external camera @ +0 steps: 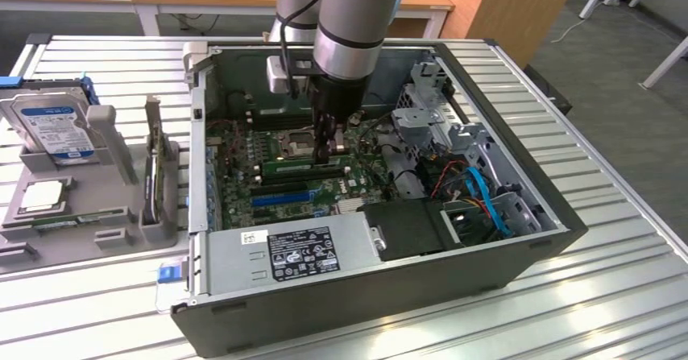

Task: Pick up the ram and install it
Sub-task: 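Insert the ram into the slot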

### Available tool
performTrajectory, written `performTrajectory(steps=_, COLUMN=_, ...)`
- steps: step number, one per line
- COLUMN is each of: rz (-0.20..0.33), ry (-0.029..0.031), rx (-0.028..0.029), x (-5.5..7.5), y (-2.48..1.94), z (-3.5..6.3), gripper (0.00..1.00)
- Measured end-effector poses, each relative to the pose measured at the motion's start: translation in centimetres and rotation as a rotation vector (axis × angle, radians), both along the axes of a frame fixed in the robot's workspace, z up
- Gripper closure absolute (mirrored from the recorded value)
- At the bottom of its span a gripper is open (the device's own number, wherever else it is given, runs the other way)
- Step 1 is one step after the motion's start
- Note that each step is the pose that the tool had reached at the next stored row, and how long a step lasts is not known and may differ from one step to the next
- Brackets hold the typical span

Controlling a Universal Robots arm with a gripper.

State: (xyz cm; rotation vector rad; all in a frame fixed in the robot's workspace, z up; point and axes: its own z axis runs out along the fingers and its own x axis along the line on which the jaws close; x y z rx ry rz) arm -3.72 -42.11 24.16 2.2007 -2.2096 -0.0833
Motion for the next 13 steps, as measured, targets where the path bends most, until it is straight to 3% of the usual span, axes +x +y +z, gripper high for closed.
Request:
performTrajectory(steps=10, rz=0.000, ry=0.0001, rx=-0.0001, x=0.00, y=0.00, z=-0.23, gripper=0.89)
performTrajectory(steps=13, rz=0.000, ry=0.0000, rx=0.0000, x=0.00, y=0.17, z=-0.25, gripper=0.89)
